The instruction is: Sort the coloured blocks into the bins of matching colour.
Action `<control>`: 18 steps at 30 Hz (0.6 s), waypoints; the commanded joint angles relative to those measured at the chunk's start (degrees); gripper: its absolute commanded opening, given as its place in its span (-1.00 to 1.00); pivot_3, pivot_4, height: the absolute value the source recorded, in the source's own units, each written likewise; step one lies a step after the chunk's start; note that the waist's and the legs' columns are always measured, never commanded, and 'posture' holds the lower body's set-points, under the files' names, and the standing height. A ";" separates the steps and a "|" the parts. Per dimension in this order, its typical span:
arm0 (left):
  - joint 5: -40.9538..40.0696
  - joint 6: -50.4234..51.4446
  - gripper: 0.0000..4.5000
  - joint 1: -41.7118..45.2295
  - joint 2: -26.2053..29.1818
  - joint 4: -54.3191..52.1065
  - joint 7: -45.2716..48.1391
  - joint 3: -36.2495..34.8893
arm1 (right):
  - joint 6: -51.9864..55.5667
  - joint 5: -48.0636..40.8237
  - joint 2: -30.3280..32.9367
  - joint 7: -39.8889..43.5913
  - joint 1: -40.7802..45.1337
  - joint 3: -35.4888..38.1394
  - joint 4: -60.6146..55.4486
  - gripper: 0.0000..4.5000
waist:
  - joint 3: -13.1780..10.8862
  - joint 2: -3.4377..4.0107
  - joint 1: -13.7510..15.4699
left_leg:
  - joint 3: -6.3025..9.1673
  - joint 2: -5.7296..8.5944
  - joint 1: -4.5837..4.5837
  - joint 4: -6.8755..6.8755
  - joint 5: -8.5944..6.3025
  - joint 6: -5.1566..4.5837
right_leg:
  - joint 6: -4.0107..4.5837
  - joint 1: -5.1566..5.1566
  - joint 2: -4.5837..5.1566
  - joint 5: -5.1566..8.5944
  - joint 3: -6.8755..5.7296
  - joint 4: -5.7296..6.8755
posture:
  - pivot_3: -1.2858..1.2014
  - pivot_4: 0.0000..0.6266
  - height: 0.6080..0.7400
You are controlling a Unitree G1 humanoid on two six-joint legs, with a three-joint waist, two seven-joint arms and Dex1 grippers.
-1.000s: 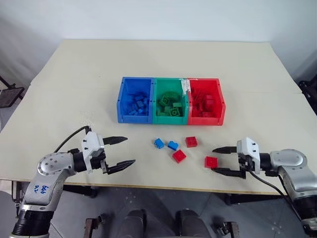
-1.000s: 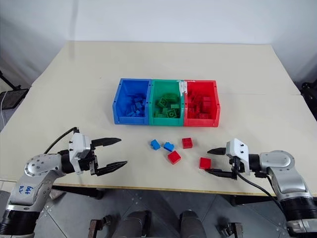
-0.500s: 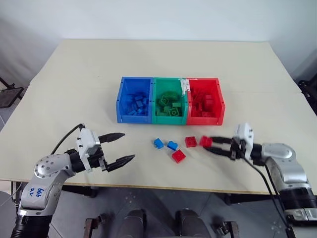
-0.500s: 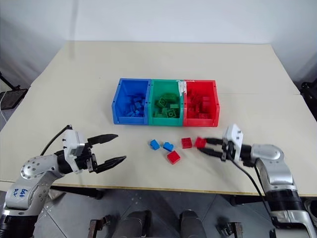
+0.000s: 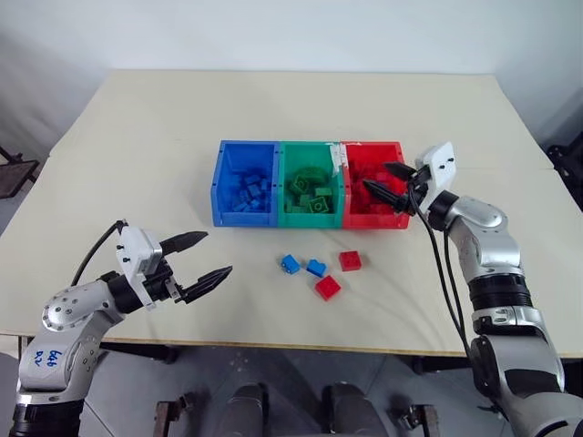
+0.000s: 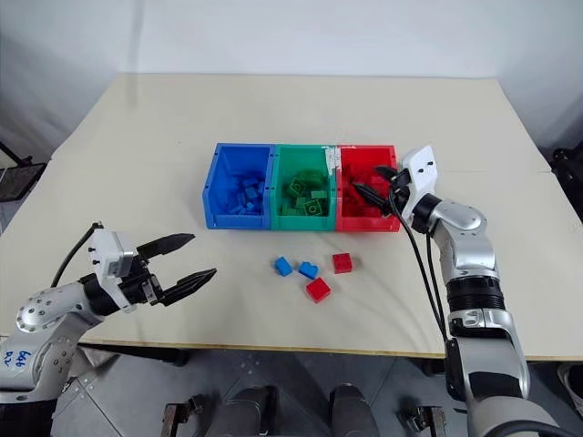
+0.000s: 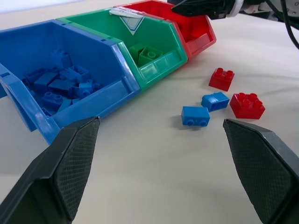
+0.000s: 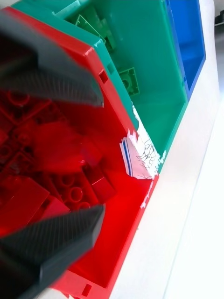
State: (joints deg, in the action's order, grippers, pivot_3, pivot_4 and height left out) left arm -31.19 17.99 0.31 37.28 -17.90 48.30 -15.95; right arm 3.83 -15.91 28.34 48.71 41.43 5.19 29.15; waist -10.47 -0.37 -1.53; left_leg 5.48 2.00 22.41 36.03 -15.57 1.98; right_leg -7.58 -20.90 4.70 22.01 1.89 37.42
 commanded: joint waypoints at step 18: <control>6.36 -7.46 1.00 12.45 0.95 9.37 10.67 12.04 | -10.80 -6.06 22.42 27.19 -30.95 10.17 -12.16 0.98 | 0.00 0.00 -0.21 | -0.29 -0.09 -0.18 0.04 -0.09 -0.16 | -0.02 0.30 -0.13 -0.01 0.13 -0.26 | 0.03 -0.52 1.00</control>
State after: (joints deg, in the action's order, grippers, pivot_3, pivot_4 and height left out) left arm -24.80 11.81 12.35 37.94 -8.72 58.08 -3.21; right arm -6.24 -21.82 50.63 74.25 9.26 16.55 17.71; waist -10.46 -0.37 -1.74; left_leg 5.18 1.87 22.20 36.06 -15.65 1.84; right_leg -7.60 -20.62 4.55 22.00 2.03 37.20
